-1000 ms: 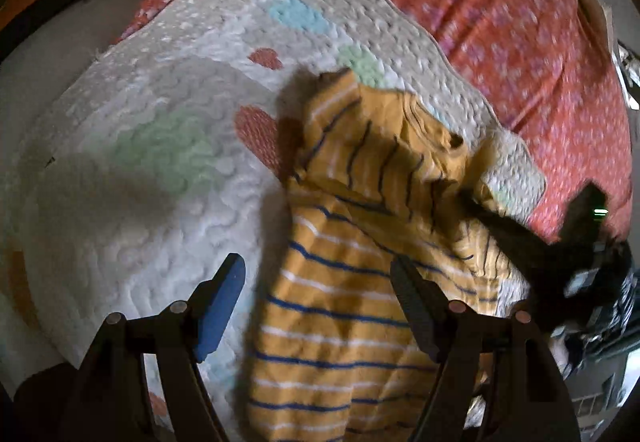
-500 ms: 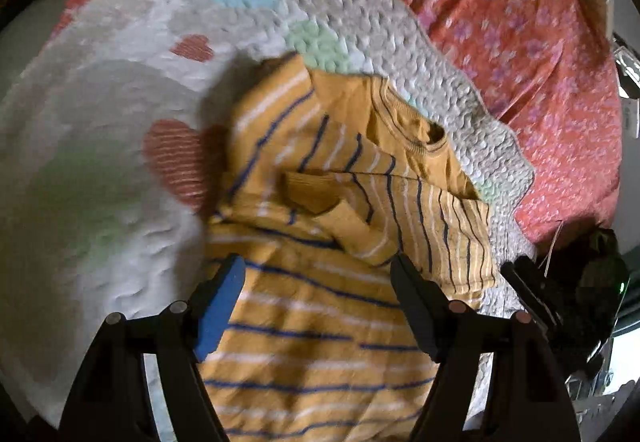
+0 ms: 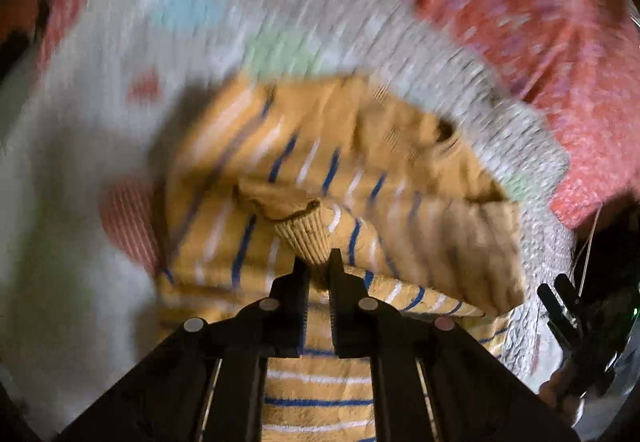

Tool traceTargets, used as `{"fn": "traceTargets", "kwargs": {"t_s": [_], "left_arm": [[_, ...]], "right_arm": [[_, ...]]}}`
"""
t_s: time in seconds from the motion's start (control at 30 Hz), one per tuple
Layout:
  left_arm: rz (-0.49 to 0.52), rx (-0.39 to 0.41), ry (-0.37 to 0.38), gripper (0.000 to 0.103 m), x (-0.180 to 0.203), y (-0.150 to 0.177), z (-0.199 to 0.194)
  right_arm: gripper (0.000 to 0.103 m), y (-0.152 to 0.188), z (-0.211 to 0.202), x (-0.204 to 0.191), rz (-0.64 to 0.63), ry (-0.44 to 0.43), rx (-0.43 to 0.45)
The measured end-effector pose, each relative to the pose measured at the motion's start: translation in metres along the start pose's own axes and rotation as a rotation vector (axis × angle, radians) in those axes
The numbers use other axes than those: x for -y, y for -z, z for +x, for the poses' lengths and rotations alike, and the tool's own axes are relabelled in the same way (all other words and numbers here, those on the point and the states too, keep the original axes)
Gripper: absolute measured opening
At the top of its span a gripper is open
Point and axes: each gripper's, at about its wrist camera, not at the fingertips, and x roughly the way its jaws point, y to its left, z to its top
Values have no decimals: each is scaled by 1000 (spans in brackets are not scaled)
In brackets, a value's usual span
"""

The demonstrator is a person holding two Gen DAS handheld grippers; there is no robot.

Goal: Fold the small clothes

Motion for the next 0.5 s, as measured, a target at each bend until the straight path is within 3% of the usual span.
{"fn": "traceTargets", "kwargs": {"t_s": [0.1,0.17,0.27,0.33,0.4,0.5], "left_arm": [[106,75,-33,8,13,-12,-26],[138,80,-91,9,9,-13,-22],[134,13,-189,9,-20,-12,12],[129,-77,-221,12,-37,-8,40],[105,-133,-197,12,-48,-2,52],[133,-88,-150,13,-43,1,32]], "right_arm": [[62,-4,-3,4,20,-6,6],[62,-4,3,8,35,12,-9],[62,-2,11,17,75,27,-37],[62,-1,14,19,71,44,-37],[62,-1,15,14,29,81,-23],[62,-1,24,6,-39,138,-7]]}}
